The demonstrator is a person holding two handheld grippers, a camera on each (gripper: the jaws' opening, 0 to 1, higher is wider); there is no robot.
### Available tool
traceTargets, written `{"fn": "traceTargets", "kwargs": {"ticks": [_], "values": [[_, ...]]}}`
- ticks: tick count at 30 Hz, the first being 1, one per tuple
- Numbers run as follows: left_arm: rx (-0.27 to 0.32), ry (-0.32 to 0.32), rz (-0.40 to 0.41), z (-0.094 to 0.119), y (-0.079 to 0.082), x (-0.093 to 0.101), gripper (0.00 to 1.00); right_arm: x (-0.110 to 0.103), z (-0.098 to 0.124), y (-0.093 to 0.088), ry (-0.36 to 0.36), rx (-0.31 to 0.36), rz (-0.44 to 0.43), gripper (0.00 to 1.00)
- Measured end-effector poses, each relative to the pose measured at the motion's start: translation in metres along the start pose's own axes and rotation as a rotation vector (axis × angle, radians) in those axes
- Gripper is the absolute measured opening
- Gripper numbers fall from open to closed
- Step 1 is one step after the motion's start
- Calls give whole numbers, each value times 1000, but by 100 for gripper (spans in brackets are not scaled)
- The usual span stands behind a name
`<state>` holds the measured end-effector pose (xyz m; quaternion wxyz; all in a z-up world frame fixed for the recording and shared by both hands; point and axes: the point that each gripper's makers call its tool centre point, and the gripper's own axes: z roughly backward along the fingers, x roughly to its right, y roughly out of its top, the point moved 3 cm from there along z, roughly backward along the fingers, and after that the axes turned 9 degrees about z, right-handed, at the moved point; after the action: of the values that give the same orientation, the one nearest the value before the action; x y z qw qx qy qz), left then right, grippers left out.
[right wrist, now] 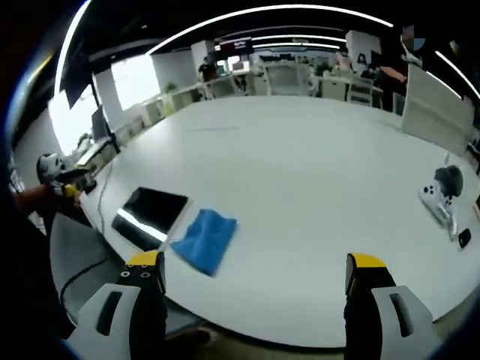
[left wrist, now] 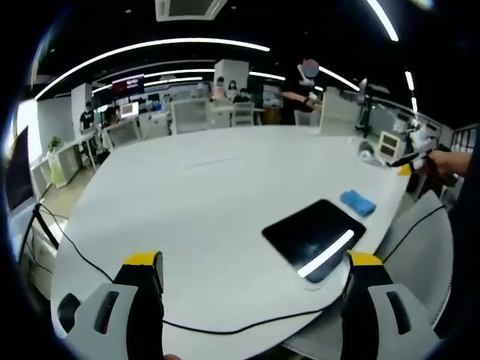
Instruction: Wipe the mirror surface with the cleaning cloth until all visible marks leave the cleaned area.
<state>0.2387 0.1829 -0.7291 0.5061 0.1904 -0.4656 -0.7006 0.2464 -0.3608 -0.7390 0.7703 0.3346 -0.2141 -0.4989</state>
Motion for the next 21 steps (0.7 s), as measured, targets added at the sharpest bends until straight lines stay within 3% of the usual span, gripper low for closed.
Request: {"fn": "traceTargets", "kwargs": {"ticks": [3, 11, 14, 21], "values": [[6, -1, 6, -2, 0, -1, 100, 0, -1, 3, 9, -37, -39, 100], [21, -8, 12, -3, 2, 0, 100, -7, -17, 31, 25, -93, -113, 100], [17, -10, 12, -2, -1, 2, 100, -13, -20, 39, 40, -143, -71, 94], [16, -3, 13, 2, -4, 1, 100, -13, -31, 54, 68, -217, -64, 95]]}}
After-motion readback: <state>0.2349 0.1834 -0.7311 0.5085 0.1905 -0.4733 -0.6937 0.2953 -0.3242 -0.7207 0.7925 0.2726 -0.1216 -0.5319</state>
